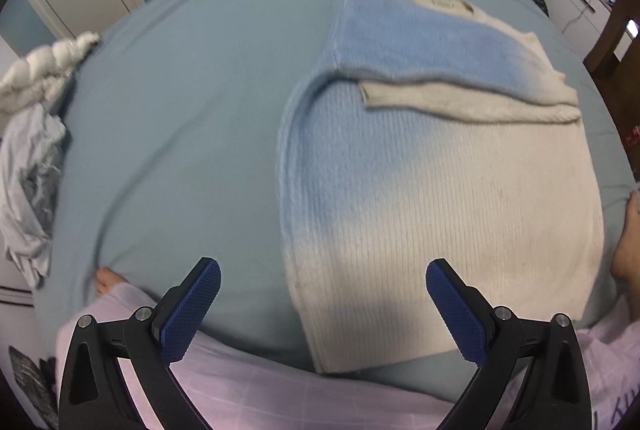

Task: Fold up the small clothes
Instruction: 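Move both tools to the cream hem and close the left tool on it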

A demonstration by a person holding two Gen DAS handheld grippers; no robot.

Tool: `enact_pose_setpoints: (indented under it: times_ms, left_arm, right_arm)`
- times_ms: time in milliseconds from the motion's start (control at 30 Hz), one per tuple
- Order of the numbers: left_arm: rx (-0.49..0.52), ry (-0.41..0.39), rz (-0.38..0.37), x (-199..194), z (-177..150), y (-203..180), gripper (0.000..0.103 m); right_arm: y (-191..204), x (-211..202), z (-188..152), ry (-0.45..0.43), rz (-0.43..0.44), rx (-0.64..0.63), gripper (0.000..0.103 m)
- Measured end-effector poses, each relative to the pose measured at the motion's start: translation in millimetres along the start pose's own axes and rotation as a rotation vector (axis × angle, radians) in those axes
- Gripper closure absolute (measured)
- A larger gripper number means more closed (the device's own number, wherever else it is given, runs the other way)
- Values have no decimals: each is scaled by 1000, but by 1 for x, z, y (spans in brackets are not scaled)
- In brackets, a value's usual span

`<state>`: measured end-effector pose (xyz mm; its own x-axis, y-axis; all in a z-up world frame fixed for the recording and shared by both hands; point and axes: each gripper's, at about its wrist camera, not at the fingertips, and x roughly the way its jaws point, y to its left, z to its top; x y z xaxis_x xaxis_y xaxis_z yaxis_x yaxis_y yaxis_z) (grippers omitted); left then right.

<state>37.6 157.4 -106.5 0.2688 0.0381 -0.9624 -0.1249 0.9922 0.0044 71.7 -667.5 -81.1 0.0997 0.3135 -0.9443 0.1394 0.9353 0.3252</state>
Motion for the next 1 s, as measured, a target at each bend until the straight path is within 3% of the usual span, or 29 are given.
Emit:
enact_pose_setpoints:
  times_ms: [367, 600, 667, 767, 933, 1000]
  left_arm:
    - [-87, 275, -165, 72, -18, 9, 0]
    - [-189, 525, -309, 123, -54, 23, 0]
    - [-144, 581, -301, 131, -68, 16, 0]
    - [-29, 597, -186, 140, -86, 4, 0]
    - [-84, 575, -188, 148, -91, 16, 0]
    - [-89, 581, -154, 156, -95, 17, 1]
  right_arm:
    - [1, 70, -19, 205, -47, -32, 2]
    - [11, 82, -35, 260, -70, -106, 2]
    - [10, 84, -37, 265, -75, -111, 2]
    - [7, 87, -41, 277, -87, -112, 2]
    - [4, 93, -43, 298, -108, -120, 2]
    - [1, 97, -45, 310, -114, -127, 2]
